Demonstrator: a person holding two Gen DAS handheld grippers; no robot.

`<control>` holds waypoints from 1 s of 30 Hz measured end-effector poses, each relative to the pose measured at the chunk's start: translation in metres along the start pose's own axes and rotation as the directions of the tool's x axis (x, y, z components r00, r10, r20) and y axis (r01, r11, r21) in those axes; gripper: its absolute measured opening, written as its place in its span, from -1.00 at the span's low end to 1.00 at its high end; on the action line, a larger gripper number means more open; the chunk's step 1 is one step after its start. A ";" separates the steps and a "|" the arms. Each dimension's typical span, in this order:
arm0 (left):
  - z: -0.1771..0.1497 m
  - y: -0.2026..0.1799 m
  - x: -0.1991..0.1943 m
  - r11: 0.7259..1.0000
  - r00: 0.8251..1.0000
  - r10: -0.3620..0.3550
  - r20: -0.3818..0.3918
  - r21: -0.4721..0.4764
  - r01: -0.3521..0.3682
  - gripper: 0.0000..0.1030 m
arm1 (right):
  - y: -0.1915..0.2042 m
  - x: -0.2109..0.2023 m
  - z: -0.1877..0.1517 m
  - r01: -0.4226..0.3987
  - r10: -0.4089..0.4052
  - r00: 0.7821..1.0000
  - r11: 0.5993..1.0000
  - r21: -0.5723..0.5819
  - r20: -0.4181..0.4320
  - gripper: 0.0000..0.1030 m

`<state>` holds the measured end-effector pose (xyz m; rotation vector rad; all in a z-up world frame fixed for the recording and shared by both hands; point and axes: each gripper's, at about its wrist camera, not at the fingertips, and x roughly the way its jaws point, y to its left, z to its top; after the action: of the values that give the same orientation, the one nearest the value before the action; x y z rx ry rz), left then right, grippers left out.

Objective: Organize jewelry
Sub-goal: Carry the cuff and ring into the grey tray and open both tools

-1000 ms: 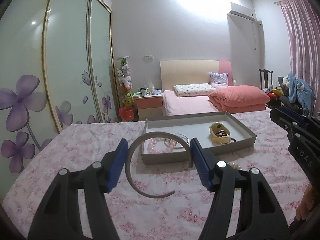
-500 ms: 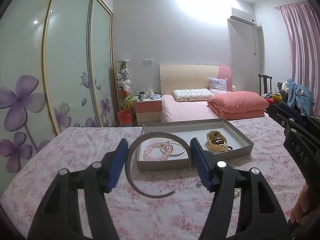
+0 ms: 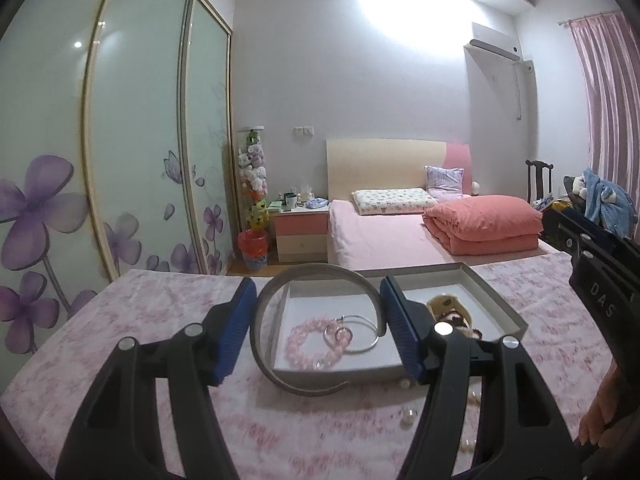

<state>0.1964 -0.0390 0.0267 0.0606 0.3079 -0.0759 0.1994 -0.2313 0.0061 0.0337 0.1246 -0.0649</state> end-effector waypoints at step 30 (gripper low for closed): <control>-0.024 -0.019 0.194 0.987 0.907 -0.147 -0.394 -0.119 0.108 0.24 | -0.033 0.154 -0.053 -0.077 0.206 0.865 0.955 0.286 -0.458 -0.06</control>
<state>0.3717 -0.0693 -0.0565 -0.0397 0.7288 -0.1803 0.3433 -0.2719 -0.0668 0.3238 0.6186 0.0793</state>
